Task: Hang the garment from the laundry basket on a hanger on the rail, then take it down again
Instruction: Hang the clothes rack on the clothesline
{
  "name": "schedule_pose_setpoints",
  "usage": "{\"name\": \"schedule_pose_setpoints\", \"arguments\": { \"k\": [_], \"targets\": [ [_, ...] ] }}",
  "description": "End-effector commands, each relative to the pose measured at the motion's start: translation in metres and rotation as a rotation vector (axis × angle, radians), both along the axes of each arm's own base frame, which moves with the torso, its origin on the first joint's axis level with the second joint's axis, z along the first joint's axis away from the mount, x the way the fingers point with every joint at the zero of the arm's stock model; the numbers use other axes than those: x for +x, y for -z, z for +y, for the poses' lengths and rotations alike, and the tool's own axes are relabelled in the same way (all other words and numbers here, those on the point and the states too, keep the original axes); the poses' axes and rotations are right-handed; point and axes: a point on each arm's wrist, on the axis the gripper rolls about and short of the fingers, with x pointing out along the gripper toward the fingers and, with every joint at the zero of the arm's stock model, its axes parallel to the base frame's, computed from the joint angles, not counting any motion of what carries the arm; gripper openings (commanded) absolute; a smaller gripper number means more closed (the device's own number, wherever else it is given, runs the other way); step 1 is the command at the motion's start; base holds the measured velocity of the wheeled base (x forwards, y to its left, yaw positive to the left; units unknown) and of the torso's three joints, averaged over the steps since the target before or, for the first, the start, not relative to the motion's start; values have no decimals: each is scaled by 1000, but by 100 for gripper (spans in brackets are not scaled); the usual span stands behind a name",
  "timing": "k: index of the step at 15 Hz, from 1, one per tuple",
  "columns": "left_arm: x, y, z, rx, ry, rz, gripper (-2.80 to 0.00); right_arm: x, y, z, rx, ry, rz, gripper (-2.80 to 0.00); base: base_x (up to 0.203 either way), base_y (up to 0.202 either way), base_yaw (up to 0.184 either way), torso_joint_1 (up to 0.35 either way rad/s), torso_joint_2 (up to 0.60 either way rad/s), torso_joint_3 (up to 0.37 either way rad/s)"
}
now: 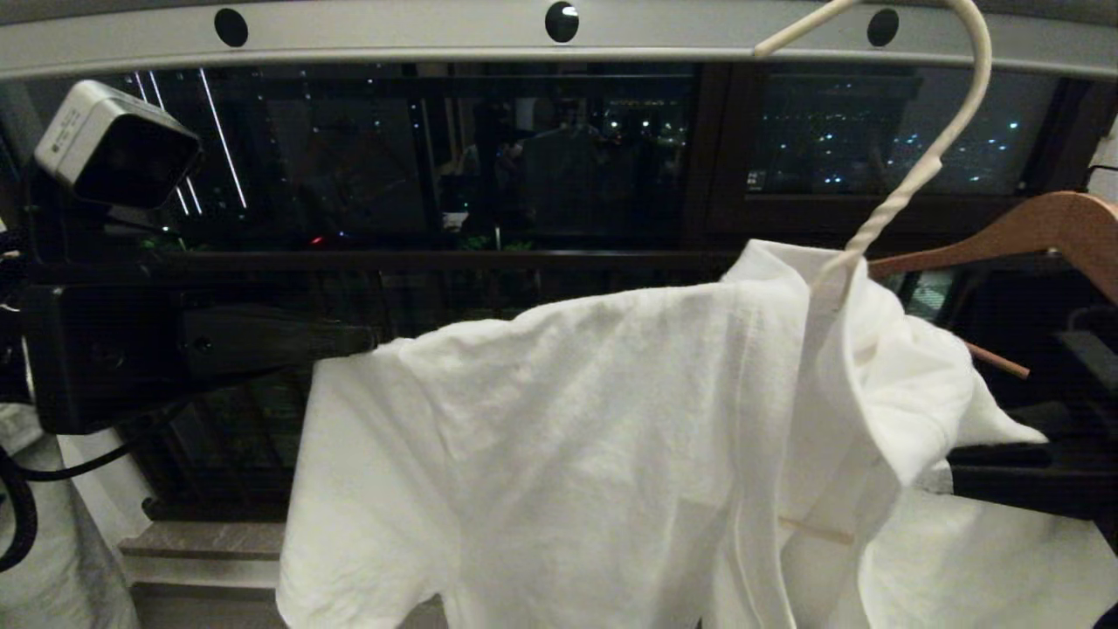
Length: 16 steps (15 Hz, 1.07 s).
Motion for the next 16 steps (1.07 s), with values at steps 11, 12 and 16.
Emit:
{"name": "schedule_pose_setpoints", "arguments": {
  "k": [11,12,16],
  "targets": [
    [-41,-27,6,-19,5,-76,-280,14,-21,89,48,229,-92,-280,0,0,0,0,0,0],
    [-46,-31,7,-26,-1,-82,-280,15,-21,95,47,253,-96,-280,0,0,0,0,0,0],
    [-65,-42,11,-43,-13,-102,-280,19,-23,111,66,301,-57,-280,0,0,0,0,0,0]
  ]
}}
